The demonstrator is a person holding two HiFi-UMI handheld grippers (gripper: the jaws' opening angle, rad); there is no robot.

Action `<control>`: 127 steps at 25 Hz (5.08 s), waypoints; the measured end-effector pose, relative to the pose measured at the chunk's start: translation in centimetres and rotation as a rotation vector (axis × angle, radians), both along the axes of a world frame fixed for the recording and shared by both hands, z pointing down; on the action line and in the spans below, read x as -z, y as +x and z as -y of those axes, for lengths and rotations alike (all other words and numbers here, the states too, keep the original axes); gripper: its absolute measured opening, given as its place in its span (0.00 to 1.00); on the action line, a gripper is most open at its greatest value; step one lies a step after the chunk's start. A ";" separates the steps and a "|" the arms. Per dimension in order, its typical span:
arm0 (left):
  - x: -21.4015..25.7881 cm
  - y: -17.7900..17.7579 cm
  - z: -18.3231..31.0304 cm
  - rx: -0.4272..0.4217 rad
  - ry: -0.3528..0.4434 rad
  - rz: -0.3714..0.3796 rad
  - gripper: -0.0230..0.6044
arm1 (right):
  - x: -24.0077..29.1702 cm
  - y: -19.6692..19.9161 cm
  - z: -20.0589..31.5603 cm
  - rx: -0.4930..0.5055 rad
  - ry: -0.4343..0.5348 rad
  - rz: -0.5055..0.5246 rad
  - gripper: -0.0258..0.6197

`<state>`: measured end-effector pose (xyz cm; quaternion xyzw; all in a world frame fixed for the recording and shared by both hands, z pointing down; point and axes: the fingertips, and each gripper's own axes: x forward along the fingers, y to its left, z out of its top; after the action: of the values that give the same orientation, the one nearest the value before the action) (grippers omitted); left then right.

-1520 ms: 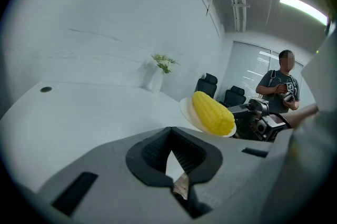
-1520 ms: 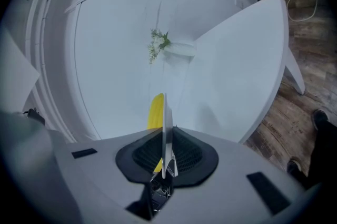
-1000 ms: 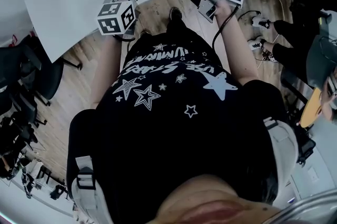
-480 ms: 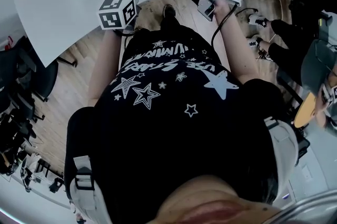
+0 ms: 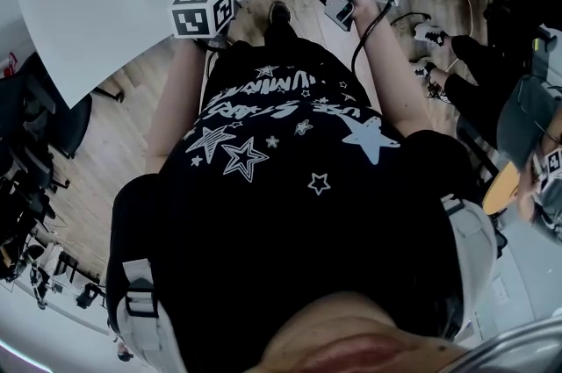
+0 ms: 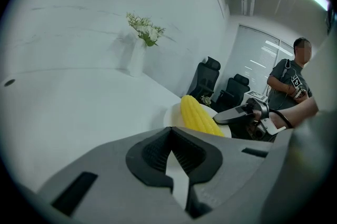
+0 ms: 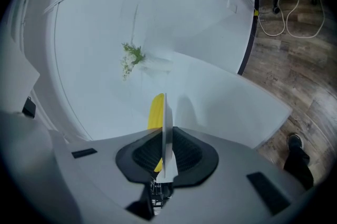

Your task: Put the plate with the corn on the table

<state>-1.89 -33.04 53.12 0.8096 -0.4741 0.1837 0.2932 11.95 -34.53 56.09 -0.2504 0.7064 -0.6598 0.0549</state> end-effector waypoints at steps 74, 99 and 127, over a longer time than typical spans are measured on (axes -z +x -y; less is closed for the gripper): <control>0.5 -1.8 -0.8 -0.006 0.019 -0.003 0.04 | -1.4 2.3 -0.6 0.044 0.098 -0.892 0.28; 6.8 -10.4 -7.8 -0.025 0.149 -0.051 0.04 | 9.0 -2.6 -3.6 -0.125 0.445 -1.053 0.17; 6.7 -19.0 -19.6 0.137 0.135 -0.082 0.04 | 9.9 -13.2 -15.2 -0.013 0.583 -0.957 0.05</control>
<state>-20.90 -13.46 46.46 0.8000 -0.5275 0.0976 0.2689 -1.29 -19.37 46.18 -0.5009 0.8040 -0.2498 -0.2008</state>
